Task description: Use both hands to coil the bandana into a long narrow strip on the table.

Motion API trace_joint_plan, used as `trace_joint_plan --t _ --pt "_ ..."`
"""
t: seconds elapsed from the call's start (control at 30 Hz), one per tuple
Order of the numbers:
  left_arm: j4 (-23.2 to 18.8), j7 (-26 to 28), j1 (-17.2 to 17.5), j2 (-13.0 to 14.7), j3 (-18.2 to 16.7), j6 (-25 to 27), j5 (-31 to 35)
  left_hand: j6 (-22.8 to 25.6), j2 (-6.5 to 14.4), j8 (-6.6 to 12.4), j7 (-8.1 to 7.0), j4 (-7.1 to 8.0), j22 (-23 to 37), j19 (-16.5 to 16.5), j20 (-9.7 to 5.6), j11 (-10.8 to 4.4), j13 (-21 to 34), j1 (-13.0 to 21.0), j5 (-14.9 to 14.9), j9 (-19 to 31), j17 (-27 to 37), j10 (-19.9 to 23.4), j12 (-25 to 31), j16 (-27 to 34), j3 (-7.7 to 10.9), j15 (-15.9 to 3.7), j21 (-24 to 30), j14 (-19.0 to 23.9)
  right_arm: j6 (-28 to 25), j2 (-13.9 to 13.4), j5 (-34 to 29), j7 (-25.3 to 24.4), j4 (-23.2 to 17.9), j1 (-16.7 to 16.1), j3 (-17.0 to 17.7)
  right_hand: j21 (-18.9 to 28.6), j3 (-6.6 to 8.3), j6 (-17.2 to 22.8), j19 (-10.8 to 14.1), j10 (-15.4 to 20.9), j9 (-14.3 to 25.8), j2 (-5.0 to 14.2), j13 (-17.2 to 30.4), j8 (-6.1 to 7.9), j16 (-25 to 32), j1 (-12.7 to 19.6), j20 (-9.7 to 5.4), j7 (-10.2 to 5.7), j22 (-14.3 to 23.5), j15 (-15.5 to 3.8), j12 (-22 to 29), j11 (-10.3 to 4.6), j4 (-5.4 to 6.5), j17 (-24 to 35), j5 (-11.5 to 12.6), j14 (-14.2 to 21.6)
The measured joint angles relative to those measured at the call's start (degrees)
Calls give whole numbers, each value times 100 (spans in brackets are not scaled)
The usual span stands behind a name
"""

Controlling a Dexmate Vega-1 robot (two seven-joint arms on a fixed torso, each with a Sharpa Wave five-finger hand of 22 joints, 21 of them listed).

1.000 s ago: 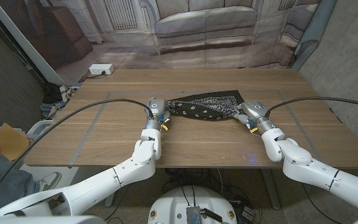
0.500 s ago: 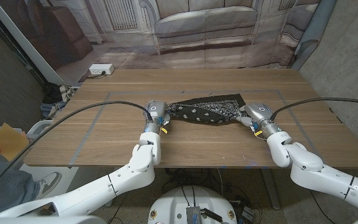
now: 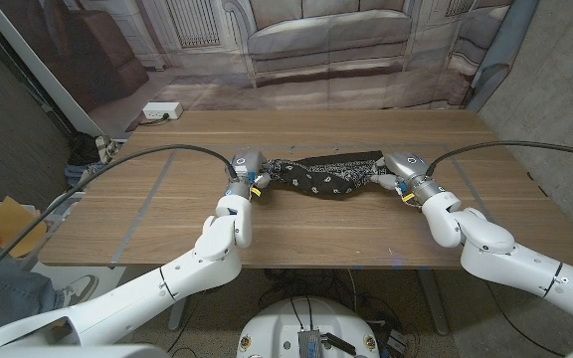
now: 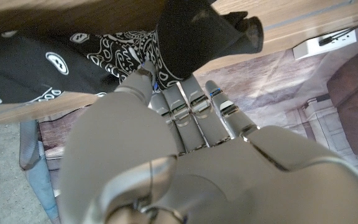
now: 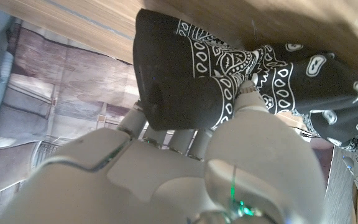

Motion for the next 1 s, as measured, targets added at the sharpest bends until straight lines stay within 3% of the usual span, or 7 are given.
trace_joint_plan --t 0.4,0.7,1.0 --pt "-99 -558 -233 68 -425 -176 -1073 42 -116 0 41 74 3 75 31 20 45 -124 -43 -30 0 103 -16 0 6 59 -23 58 -129 253 228 933 140 740 -86 0 0 41 -23 61 -6 0 -4 11 0 0 22 -23 0 -20 0 1 0 0 -8 20" --pt "105 -819 -364 45 -977 -453 -2353 -26 -25 -27 109 130 2 165 83 94 77 -245 -43 -38 0 90 -16 0 14 112 -22 156 -357 377 325 1380 203 1166 -188 0 25 72 53 85 -7 0 -3 22 0 0 95 9 0 -23 -23 24 -25 0 -8 65" --pt "377 -998 -604 34 -1387 -627 -3619 -135 86 -113 218 240 31 245 164 240 109 -355 -43 -34 0 4 -60 0 29 162 -22 223 -624 649 266 1880 445 1818 -516 56 43 102 114 115 15 -1 -3 43 0 0 154 -22 1 -33 -23 8 -44 -29 -52 95"
